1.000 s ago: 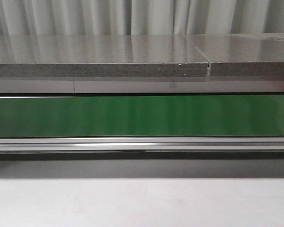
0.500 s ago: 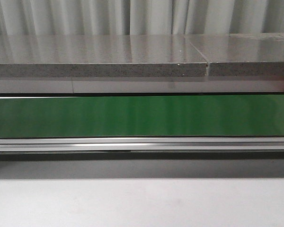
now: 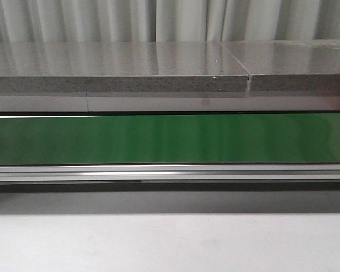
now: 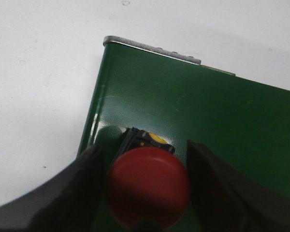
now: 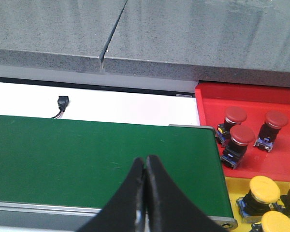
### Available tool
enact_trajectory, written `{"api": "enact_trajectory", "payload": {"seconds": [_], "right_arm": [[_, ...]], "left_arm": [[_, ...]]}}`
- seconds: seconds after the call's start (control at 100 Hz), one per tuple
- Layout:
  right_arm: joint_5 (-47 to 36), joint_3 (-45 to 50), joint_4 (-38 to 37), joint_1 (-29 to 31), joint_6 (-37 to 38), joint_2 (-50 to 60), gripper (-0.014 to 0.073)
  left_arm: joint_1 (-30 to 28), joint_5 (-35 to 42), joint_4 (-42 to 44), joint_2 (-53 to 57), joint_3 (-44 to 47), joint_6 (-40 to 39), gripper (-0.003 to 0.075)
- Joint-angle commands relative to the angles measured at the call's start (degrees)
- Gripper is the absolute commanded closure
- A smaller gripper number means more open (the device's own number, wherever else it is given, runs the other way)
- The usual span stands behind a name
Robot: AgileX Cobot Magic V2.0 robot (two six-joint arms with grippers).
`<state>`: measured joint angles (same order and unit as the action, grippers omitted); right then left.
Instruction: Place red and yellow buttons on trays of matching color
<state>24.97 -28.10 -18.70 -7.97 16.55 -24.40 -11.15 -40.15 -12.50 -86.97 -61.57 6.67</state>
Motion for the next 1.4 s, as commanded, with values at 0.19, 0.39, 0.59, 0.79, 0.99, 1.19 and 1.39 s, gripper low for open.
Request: {"api": "enact_trajectory", "payload": {"seconds": [0.19,0.39,0.59,0.79,0.99,1.19,1.39], "right_arm": [[-4.04,-1.49,-0.38,-0.10,-0.27,-0.20,0.0659],[-4.04,-1.49,-0.38,-0.10,-0.27,-0.20,0.0659],[-4.04,-1.49,-0.38,-0.10,-0.27,-0.20,0.0659],[-4.04,-1.49,-0.38,-0.10,-0.27,-0.20,0.0659],[-4.04,-1.49,-0.38,-0.10,-0.27,-0.20,0.0659],[-4.04,-1.49,-0.38,-0.10,-0.27,-0.20,0.0659],[-4.04,-1.49,-0.38,-0.10,-0.27,-0.20,0.0659]], "left_arm": [[0.36,5.03,-9.94,2.50,-1.47,5.96,0.0227],[0.36,7.02,-12.26,5.23,-1.47,6.63,0.0227],[-1.13,6.38,-10.37,10.15,-1.47,6.63,0.0227],[-3.87,0.47,-8.17,14.58,-1.47,6.63,0.0227],[-7.64,-3.46,-5.14,18.78,0.18,6.14,0.0228],[-12.99,-6.43,-3.34,20.54,2.12,1.93,0.0228],[-16.83,-13.08,6.20,19.90,2.12,-5.79,0.0228]]}}
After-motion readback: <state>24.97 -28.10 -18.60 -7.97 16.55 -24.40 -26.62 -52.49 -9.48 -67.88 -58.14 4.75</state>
